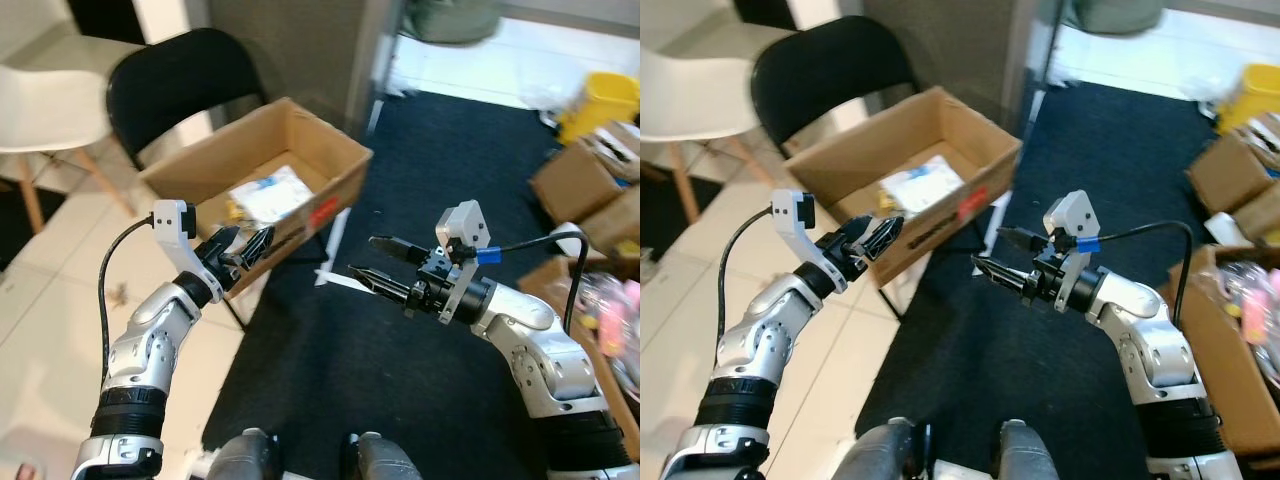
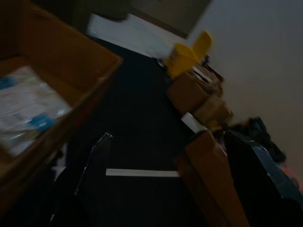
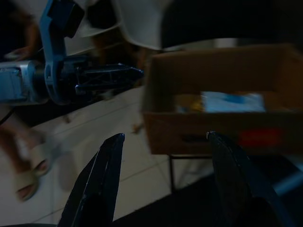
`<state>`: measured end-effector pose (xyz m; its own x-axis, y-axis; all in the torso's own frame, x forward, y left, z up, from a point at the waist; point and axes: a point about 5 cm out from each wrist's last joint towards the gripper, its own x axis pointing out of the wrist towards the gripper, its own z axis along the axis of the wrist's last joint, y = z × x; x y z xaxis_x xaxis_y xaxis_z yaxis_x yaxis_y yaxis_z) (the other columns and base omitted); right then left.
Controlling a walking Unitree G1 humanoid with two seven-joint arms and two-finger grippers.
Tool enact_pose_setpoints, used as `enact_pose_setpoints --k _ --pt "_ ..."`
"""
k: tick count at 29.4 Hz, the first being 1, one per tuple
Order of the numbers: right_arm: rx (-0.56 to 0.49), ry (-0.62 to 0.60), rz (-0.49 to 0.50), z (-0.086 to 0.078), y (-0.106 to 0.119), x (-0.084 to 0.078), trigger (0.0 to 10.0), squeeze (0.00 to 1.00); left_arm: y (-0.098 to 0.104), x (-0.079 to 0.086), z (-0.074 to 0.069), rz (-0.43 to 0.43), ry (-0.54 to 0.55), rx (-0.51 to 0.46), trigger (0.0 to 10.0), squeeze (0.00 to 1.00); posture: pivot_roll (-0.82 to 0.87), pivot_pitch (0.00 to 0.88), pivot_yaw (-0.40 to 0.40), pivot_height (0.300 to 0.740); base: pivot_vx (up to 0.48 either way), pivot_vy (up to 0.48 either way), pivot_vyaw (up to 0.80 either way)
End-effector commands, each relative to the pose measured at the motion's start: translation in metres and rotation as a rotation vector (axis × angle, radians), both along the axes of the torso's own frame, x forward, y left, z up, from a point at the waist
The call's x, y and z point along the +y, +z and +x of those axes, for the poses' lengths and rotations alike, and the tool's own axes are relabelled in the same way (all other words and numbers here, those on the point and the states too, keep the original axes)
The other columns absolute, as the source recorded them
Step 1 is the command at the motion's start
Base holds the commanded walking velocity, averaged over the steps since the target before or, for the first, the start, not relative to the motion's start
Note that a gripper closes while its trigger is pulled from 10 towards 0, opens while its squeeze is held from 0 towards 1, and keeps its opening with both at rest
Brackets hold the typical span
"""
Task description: Picking trash to rubbish bin
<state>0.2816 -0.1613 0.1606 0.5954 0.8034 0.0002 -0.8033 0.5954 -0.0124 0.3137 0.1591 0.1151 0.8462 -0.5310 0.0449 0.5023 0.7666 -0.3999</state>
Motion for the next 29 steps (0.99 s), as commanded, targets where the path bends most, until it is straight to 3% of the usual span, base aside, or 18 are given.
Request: enact_pose_setpoints --k 1,12,29 --pt "0.024 -0.004 -0.008 -0.001 -0.004 0.001 10.0 0.0 -0.005 0.004 0.0 0.037 0.021 0.005 10.0 0.0 -0.03 0.127 0.004 0.74 0.0 0.0 -0.79" --pt "0.019 -0.061 -0.002 0.006 0.0 0.0 10.0 0.0 -0.013 0.011 0.004 0.092 0.116 0.013 10.0 0.0 -0.04 0.132 0.001 0.74 0.0 0.0 -0.79" --pt "0.015 -0.079 0.075 0.01 0.007 0.009 10.0 0.0 -0.016 -0.003 0.004 0.122 0.078 -0.026 10.0 0.0 -0.03 0.129 0.003 0.74 0.0 0.0 -0.8"
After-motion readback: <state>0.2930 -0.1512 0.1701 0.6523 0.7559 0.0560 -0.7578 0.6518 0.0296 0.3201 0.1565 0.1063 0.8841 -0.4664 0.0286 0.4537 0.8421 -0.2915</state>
